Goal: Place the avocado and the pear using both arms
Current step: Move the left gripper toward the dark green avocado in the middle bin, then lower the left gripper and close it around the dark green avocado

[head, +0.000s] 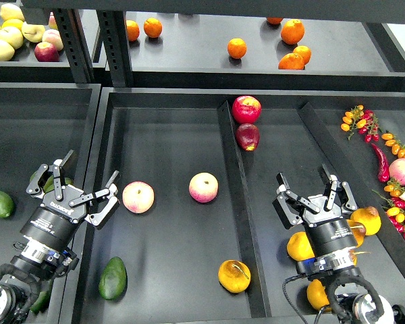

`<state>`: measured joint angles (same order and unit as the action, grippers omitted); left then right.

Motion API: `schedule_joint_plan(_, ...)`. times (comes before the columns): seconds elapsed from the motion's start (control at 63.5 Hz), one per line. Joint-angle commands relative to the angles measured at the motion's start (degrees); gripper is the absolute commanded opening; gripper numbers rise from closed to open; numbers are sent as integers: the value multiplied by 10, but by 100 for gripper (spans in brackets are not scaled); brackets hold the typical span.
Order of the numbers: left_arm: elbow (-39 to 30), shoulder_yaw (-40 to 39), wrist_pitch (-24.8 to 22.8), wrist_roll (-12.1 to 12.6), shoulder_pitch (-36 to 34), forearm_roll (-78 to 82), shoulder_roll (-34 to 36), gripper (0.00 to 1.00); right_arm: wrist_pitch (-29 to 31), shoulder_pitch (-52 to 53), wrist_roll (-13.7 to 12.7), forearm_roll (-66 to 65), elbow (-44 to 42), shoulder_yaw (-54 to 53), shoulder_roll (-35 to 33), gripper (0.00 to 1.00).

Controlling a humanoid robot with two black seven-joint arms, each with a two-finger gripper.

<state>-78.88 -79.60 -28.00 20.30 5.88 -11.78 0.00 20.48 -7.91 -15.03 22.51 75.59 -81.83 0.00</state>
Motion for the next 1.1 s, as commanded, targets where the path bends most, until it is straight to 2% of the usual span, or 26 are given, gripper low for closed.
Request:
schedule_joint_plan(0.0, 7, 0, 0, 2, -8, 0, 0, 100, 0, 0, 0, 0, 0, 0, 0, 100)
schedule_joint_plan(0.142, 10, 5, 0, 6, -37, 7, 0, 100, 0, 0, 0, 0, 0, 1, 0, 100)
schedule_joint_plan(0.157, 16, 6, 0, 17, -50, 10, 0, 100, 0, 0, 0, 0, 0, 2, 0, 100)
schedule_joint_plan(0.22, 22, 7, 0, 35, -64, 12, 1, 100, 0, 0, 0, 0, 0, 2, 0, 100)
schedule_joint_plan(0.299, 29, 15, 0, 67, -87, 22, 39, 100, 0, 0, 0, 0, 0, 2, 0, 100)
schedule_joint_plan(0.362, 34, 29, 0, 77, -99, 32, 68, 100, 0, 0, 0, 0, 0, 2, 0, 100)
schedule_joint_plan(0.567, 39, 102, 0, 77, -149, 53, 165, 100, 0, 0, 0, 0, 0, 3, 0, 100)
schedule_joint_plan(0.787, 53, 190, 0, 77, -211, 108, 209, 100, -1, 1, 0, 0, 0, 6, 0, 100)
schedule_joint_plan(0.913, 63, 267, 0, 77, -264, 150, 246, 100, -1, 3, 0, 0, 0, 6, 0, 100)
schedule_joint_plan(0.929, 65, 307, 0, 77, -291, 166, 264, 100, -1, 3, 0, 0, 0, 5, 0, 100)
schedule_joint_plan(1.086, 80, 400, 0, 77, -350, 170, 292, 100, -4, 13, 0, 0, 0, 0, 0, 100)
